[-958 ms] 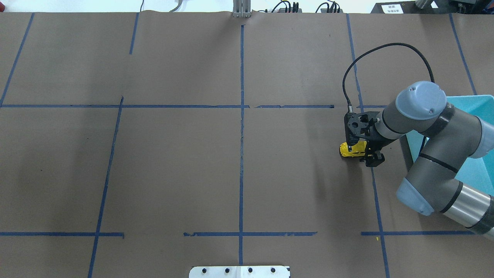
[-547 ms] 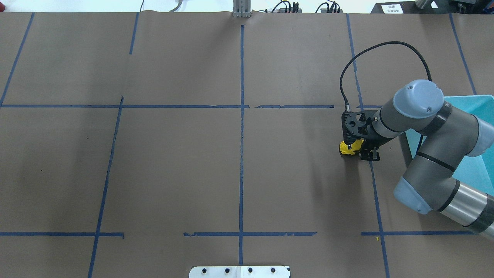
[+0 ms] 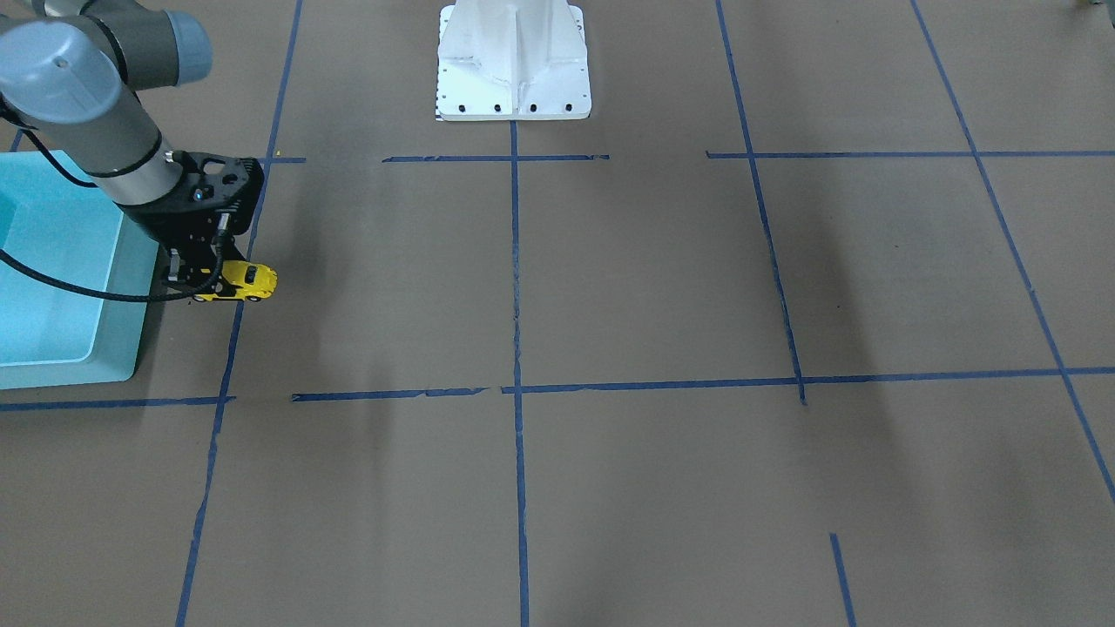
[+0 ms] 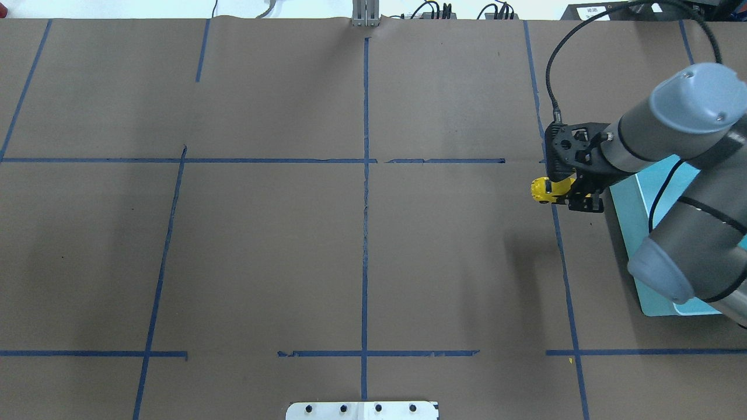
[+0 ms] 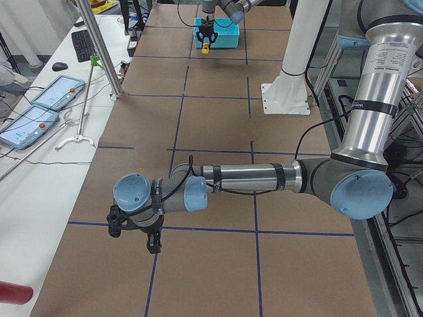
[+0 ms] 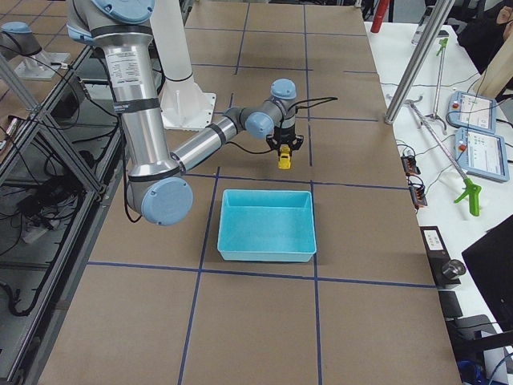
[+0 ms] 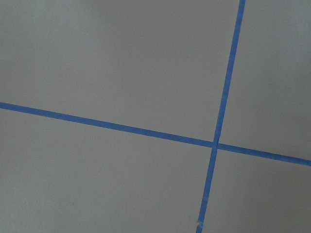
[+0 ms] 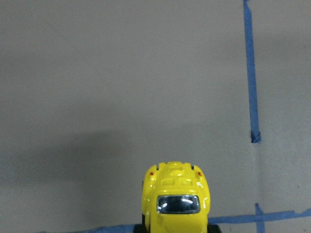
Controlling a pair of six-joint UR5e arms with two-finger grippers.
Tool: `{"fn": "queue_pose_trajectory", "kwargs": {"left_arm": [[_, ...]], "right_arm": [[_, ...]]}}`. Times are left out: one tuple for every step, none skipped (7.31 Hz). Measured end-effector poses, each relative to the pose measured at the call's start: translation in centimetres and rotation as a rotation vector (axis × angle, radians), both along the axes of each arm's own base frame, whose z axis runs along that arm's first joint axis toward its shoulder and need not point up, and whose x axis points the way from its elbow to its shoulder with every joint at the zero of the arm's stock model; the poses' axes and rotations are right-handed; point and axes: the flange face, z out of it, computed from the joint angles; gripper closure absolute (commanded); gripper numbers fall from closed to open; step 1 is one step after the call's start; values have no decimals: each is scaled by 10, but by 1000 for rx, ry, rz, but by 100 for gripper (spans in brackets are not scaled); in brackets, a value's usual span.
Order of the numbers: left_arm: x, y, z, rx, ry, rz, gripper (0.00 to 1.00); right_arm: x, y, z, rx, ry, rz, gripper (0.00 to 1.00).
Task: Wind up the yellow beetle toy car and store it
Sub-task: 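Lift the car with the right gripper and carry it into the blue bin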
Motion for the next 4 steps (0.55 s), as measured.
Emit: {"fn": "queue_pose_trajectory", "kwargs": {"left_arm": [[0,1,2,-3,0,1,1],[2,1,2,-3,-1,2,1],[3,1,1,-3,-1,5,1],[5,1,2,-6,0,7,1]], "right_arm": [[45,7,3,8,14,-14,98],[91,16,27,3,30,-37,98],[129,27,61,-11,47,-60,99],[160,29,98,-25,54,-62,99]]}}
